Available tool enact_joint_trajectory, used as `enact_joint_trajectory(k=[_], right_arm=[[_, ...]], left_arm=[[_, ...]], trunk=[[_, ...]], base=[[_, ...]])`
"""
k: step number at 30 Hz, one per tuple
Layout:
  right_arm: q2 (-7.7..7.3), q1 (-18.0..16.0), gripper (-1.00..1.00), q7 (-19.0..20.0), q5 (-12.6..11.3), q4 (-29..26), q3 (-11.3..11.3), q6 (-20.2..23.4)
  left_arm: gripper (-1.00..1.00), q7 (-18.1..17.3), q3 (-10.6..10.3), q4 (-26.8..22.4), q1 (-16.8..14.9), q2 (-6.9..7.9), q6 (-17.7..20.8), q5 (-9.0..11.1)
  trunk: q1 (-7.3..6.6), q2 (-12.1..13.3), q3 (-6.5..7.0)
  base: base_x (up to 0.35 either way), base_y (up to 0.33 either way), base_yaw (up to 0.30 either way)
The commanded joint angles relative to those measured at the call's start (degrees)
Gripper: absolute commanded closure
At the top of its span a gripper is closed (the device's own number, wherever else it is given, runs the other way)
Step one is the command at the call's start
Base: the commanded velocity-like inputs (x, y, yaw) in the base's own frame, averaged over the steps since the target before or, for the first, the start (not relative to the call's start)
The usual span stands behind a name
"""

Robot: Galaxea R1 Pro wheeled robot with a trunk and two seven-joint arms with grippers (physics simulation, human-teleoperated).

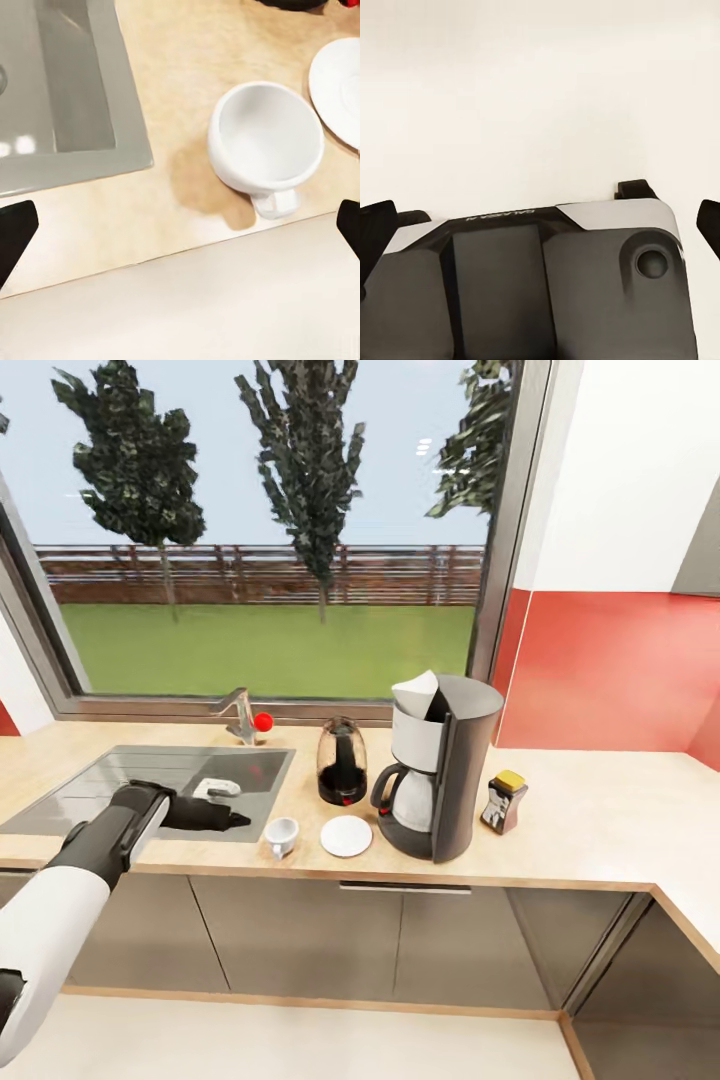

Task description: Set up a coffee station on the kitchen countertop: keep the coffee maker on the countertop, move the bottle of coffee from the kitchen shelf to the counter next to the coffee maker, place a paper coffee filter on top of the coffee maker, put the saucer next to the coffee maker with the coffee cup on the saucer, and place the electric kettle next to the coffee maker.

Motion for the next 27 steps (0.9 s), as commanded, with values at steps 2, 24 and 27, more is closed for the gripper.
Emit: enact_joint_trajectory(k=[2,24,27], right_arm=[[0.03,0.0,-1.00,-0.2,0.1,-0.1,-0.3,0.2],[0.03,0.0,-1.00,-0.2,0.1,-0.1,-0.3,0.3],[0.01,0.0,-1.00,-0.2,0.1,-0.1,-0.3,0.3]], left_arm=[[-1.00,0.1,-0.3,0.0,0.4,0.06,-1.0,0.0],[-1.00,0.5,0.2,0.1,0.5,0.11,-1.0,0.5],[-1.00,0.5,0.2,0.2,0.5,0.14,-1.0,0.5]], trunk=[[0.04,-0.1,-0.13],[0.04,-0.1,-0.13],[0.04,-0.1,-0.13]], base=[[0.000,0.000,-0.001],[0.079,0.000,-0.082],[0.016,0.000,0.000]])
